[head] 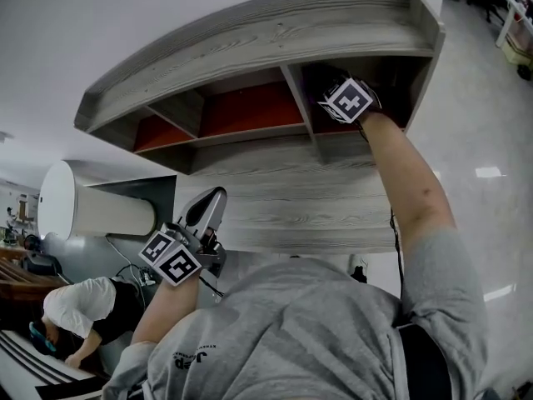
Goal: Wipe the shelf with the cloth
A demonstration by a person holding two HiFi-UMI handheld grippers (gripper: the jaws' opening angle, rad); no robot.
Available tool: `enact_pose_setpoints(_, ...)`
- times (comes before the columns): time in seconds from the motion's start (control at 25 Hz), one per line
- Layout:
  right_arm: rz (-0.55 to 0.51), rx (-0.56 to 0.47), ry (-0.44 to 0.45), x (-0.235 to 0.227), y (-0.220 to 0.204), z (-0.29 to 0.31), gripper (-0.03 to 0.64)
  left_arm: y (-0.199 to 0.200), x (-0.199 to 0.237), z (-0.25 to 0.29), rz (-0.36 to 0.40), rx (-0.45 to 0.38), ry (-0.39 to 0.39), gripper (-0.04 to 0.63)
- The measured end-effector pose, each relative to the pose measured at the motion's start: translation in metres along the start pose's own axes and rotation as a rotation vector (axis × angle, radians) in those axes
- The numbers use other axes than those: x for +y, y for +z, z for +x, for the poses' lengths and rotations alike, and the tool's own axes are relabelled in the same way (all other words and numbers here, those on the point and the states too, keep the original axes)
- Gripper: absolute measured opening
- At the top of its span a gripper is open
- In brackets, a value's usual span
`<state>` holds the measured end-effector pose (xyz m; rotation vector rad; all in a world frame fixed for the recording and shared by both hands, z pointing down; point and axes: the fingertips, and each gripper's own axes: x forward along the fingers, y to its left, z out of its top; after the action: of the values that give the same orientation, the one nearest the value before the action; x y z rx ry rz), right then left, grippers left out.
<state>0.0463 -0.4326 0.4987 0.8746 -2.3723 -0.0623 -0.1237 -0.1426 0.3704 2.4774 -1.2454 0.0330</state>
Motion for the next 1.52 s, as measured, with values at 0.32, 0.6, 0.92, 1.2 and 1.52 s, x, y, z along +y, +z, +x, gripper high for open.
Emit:
enact_pose_setpoints(0.32,-0.082,0.119,0.0,0.004,-0.019,0.006,0.065,-0.002,0.005,-0.011,-0.014,-0.017,0.014,0.026)
enact_pose_setpoints(0.6,0.175,-0.481,-0.08,-0.023,0.078,-0.113,0.066,0.002,0.008,-0.016,-0.031,-0.039,0.01,0.026)
enact_pose_setpoints(0.92,0.265,-0.817,0.041,0.0,0.153,-0.155,0.063,0.003,-0.007,-0.011,-0.022,-0.033,-0.023,0.026)
enact_pose_setpoints(1.2,0.119,-0.636,0.052,0.007,0.139,-0.137,0.064,0.002,-0.002,-0.02,-0.034,-0.045,-0.008,0.026)
enact_pose_setpoints(1.52,-0.086,-0.123,0.112,0.05,0.01,-0.047,0.063,-0.01,0.0,-0.025,-0.059,-0.039,-0.001,0.026)
